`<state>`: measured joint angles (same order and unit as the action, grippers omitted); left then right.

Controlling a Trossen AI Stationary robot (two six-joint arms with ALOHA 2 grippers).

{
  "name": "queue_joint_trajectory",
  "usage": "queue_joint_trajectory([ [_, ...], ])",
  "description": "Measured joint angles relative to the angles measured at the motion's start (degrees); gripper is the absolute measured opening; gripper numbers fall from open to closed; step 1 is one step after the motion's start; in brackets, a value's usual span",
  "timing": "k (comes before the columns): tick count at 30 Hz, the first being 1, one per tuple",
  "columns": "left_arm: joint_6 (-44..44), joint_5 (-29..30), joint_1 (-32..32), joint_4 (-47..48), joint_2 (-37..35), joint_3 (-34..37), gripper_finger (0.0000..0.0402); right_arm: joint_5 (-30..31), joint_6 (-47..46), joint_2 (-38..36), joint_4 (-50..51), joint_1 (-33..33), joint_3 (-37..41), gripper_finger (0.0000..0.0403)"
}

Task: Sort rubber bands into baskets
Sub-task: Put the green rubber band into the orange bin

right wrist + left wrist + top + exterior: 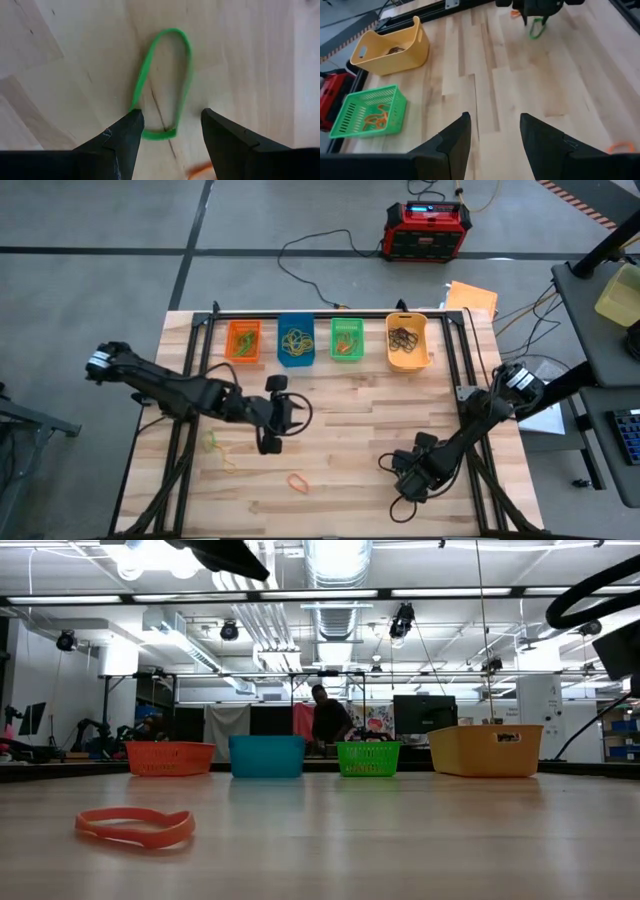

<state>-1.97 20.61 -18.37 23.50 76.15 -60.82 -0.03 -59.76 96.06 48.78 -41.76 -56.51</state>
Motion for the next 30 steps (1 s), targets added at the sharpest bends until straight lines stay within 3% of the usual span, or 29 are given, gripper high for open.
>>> queue_joint_trajectory([
  [8,1.41,0.07,-1.46,0.61,-1.07,0.13,0.0155,1.75,2.25,0.69,-0.79,0.04,-0.09,0.0162],
  [17,2.53,0.03,-1.49,0.62,-1.07,0.24,0.0155,3.48,5.17,-0.71,-1.51,0.15,0.09,0.0018],
  [22,2.58,0.01,-1.53,0.64,-1.07,0.24,0.0155,5.65,6.63,-3.67,-1.63,0.24,-0.16,0.0009],
  [30,2.58,-0.14,-1.84,-2.74,-1.04,1.8,0.0155,18.49,13.93,-10.69,-6.93,1.77,-0.17,0.0009],
])
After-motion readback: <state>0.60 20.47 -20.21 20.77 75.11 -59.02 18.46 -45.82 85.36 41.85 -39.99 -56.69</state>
